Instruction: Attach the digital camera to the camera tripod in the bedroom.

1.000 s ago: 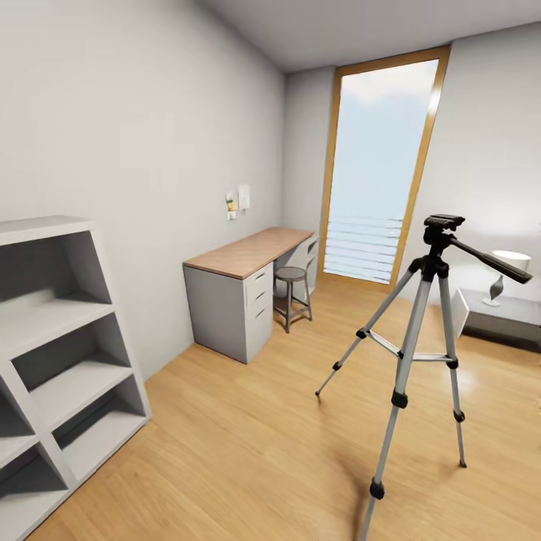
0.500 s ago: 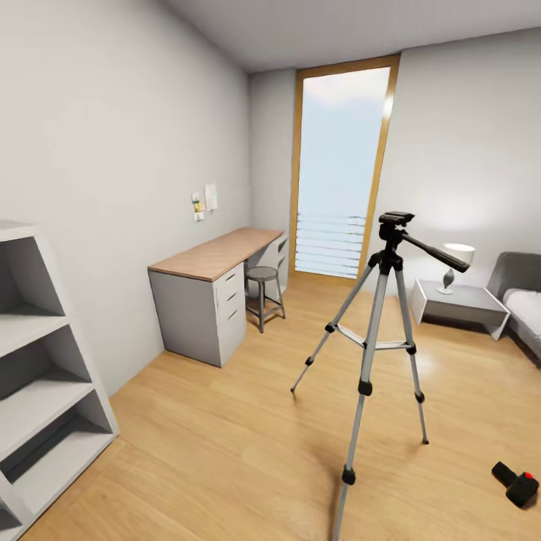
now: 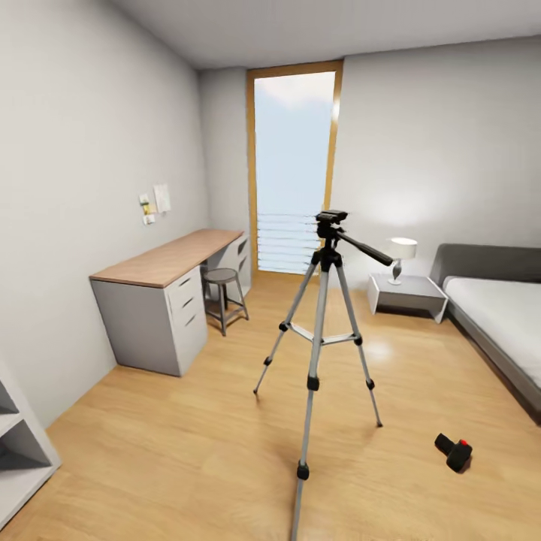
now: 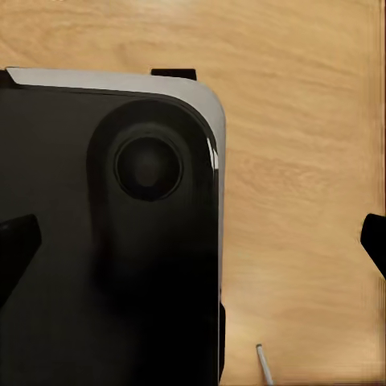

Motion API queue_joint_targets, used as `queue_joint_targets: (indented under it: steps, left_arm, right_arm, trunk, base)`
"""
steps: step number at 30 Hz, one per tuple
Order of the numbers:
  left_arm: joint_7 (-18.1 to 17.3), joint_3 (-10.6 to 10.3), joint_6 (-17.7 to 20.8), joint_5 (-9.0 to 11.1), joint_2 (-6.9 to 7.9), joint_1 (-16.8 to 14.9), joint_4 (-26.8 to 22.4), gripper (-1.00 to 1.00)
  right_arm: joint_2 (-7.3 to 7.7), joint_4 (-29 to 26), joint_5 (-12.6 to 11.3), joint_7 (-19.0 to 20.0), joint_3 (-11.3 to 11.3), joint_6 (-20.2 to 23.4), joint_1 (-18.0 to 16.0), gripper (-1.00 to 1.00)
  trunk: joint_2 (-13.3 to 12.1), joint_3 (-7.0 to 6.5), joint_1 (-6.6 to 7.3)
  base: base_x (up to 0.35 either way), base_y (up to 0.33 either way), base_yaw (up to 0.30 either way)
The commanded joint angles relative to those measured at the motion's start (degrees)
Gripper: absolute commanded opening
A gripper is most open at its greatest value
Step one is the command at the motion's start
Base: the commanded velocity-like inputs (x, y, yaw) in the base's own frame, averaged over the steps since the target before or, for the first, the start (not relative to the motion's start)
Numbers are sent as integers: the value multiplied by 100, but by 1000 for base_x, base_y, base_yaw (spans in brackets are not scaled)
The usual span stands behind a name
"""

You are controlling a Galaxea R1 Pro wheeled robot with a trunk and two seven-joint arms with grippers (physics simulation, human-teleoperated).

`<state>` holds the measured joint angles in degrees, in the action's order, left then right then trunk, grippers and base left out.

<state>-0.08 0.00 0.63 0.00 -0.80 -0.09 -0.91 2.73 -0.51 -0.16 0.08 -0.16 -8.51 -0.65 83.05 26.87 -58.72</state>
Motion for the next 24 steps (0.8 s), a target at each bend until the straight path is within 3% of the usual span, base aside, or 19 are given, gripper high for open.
queue_joint_targets:
  steps: [1, 11, 24]
  left_arm:
    - [-1, 0, 7, 0, 0, 0, -6, 100]
    - [-1, 0, 7, 0, 1, 0, -6, 100]
    - [-1, 0, 5, 0, 1, 0, -6, 100]
  right_arm:
    - [0, 7, -2, 1, -1, -19, -5, 100]
    - [-5, 7, -2, -3, -1, -19, -5, 100]
    - [-9, 7, -2, -5, -1, -19, -5, 100]
  trunk:
    - [3, 6, 0]
    - [3, 6, 0]
    - [3, 6, 0]
  base:
    - [82, -295, -300]
    - [83, -296, -280]
    - [135, -115, -34]
